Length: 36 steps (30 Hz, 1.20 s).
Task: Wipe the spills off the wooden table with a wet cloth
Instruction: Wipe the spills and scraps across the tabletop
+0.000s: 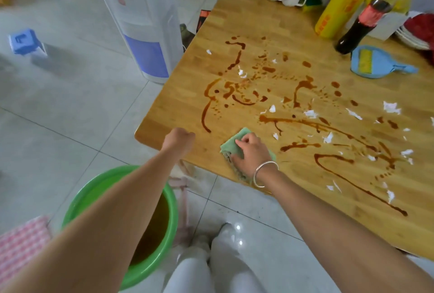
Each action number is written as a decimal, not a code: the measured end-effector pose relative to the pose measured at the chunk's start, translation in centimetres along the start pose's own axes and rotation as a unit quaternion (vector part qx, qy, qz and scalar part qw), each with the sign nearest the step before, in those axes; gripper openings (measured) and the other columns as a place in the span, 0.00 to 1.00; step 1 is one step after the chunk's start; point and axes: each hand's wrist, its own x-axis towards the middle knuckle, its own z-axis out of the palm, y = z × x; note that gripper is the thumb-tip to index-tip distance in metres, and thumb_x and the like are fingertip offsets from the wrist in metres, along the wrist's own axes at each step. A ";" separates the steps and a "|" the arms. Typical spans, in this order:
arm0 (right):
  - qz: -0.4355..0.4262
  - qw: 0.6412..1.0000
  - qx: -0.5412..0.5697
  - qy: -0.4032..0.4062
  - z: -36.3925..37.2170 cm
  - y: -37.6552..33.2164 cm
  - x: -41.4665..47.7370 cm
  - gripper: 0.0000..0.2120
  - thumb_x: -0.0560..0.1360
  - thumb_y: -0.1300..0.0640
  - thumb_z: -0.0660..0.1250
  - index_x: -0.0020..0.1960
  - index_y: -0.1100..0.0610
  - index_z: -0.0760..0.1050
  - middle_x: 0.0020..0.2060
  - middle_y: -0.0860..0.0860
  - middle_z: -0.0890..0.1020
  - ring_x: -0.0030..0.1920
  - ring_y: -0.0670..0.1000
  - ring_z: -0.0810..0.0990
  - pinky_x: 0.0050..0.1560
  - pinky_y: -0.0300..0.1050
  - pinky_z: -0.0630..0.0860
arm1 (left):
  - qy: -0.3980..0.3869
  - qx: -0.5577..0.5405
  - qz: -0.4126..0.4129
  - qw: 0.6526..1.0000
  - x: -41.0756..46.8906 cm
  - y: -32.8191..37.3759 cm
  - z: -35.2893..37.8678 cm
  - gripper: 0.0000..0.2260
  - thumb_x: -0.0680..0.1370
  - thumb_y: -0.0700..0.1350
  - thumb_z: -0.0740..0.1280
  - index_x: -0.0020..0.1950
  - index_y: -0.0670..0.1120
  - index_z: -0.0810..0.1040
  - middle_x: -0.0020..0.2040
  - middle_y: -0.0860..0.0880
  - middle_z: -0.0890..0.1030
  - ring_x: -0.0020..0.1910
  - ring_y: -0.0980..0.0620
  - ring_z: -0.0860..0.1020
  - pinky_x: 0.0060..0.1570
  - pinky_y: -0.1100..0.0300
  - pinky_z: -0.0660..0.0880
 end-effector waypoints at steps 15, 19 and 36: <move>-0.250 0.938 -0.241 0.018 3.3 -4.0 7.0 0.25 0.79 0.44 0.46 0.76 0.41 0.55 0.77 0.47 0.56 0.75 0.55 0.57 0.70 0.54 0.52 | 0.055 -0.167 -0.047 0.983 7.5 -0.6 -3.5 0.19 0.80 0.54 0.64 0.33 0.45 0.78 0.24 0.50 0.76 0.16 0.58 0.69 0.24 0.65 0.70; -0.220 0.954 -0.201 0.010 2.7 -5.9 10.7 0.25 0.81 0.45 0.46 0.77 0.39 0.44 0.77 0.44 0.42 0.77 0.50 0.37 0.74 0.54 0.34 | 0.032 -0.168 -0.051 0.984 7.6 -0.7 -3.6 0.19 0.79 0.55 0.64 0.34 0.45 0.78 0.24 0.50 0.74 0.17 0.56 0.68 0.20 0.68 0.68; -0.173 0.952 -0.250 0.030 1.6 -6.6 11.8 0.27 0.78 0.42 0.45 0.76 0.42 0.56 0.74 0.49 0.63 0.68 0.58 0.65 0.63 0.53 0.59 | -0.001 -0.193 -0.081 0.978 8.1 -0.5 -4.0 0.21 0.79 0.55 0.65 0.30 0.45 0.76 0.22 0.51 0.72 0.19 0.54 0.67 0.21 0.66 0.65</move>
